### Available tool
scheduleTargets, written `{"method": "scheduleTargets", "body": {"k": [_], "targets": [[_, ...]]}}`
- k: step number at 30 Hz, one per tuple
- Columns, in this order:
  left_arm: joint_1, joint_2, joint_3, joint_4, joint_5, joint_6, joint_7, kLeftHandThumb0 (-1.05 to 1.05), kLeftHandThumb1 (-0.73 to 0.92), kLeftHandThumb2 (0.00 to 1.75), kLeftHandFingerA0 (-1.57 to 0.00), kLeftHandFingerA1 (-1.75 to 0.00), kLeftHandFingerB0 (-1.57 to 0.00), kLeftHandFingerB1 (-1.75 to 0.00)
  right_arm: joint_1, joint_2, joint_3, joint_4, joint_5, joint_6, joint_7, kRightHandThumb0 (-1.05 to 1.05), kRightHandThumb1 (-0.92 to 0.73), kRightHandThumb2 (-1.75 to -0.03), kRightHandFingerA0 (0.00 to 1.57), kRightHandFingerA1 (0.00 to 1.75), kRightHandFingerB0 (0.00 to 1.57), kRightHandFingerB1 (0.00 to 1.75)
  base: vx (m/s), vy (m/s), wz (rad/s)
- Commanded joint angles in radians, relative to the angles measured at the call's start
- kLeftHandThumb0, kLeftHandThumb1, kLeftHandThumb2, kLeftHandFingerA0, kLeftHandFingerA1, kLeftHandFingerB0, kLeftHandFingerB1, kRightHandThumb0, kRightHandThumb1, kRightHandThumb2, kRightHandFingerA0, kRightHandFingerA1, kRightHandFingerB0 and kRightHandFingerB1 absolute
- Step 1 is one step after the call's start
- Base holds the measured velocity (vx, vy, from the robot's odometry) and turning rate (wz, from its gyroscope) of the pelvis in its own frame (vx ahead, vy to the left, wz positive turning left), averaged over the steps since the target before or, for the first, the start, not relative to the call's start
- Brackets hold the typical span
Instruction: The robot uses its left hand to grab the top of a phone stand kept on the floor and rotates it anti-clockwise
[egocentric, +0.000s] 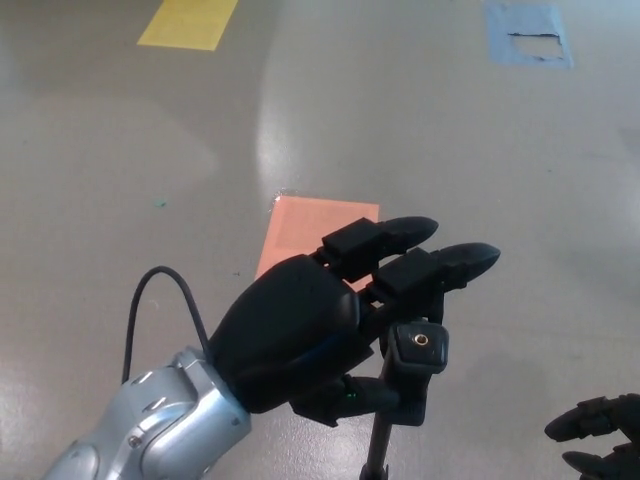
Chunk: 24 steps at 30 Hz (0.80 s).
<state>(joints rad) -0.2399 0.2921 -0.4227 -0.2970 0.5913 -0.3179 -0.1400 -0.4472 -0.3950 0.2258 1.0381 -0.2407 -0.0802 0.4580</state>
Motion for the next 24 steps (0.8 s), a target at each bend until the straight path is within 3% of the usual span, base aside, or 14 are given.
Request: {"method": "scheduleTargets", "body": {"k": [1, 6, 7, 8, 9, 24], "targets": [[-0.014, -0.011, -0.004, 0.020, 0.021, 0.015, -0.023, -0.12, 0.45, 0.55, -0.13, -0.32, -0.08, -0.24, -0.009, -0.016, 0.000, -0.003, -0.012, -0.002, -0.002, -0.48, -0.75, -0.62, 0.53, 0.40, 0.38, 0.35, 0.00, 0.000, 0.00], [-0.021, -0.021, -0.005, 0.030, 0.018, 0.023, -0.040, -0.13, 0.45, 0.56, -0.11, -0.31, -0.08, -0.25, -0.008, -0.016, -0.003, -0.002, -0.013, -0.005, 0.000, -0.46, -0.76, -0.62, 0.53, 0.40, 0.39, 0.35, 0.00, 0.000, 0.00], [-0.024, -0.025, -0.004, 0.035, 0.019, 0.023, -0.039, -0.11, 0.50, 0.93, -0.01, -0.49, -0.03, -0.51, -0.011, -0.016, -0.002, -0.001, -0.014, -0.007, 0.000, -0.52, -0.63, -0.87, 0.46, 0.52, 0.35, 0.47, 0.00, 0.000, 0.00], [-0.027, -0.027, -0.003, 0.039, 0.020, 0.024, -0.038, -0.11, 0.50, 0.93, -0.01, -0.49, -0.03, -0.51, -0.012, -0.016, -0.002, 0.000, -0.015, -0.008, 0.000, -0.52, -0.63, -0.87, 0.46, 0.52, 0.35, 0.47, 0.00, 0.000, 0.00], [-0.030, -0.031, -0.002, 0.043, 0.020, 0.025, -0.038, -0.12, 0.50, 0.93, 0.00, -0.49, -0.03, -0.51, -0.013, -0.017, -0.002, -0.001, -0.016, -0.010, 0.000, -0.46, -0.76, -0.62, 0.51, 0.40, 0.38, 0.35, 0.00, 0.000, 0.00], [-0.077, -0.045, 0.006, 0.124, 0.031, 0.029, -0.048, -0.23, 0.46, 0.93, 0.00, -0.49, -0.02, -0.49, -0.019, -0.026, -0.006, -0.006, -0.016, -0.030, 0.015, -0.47, -0.76, -0.62, 0.51, 0.40, 0.36, 0.35, 0.00, 0.000, 0.00]]}}
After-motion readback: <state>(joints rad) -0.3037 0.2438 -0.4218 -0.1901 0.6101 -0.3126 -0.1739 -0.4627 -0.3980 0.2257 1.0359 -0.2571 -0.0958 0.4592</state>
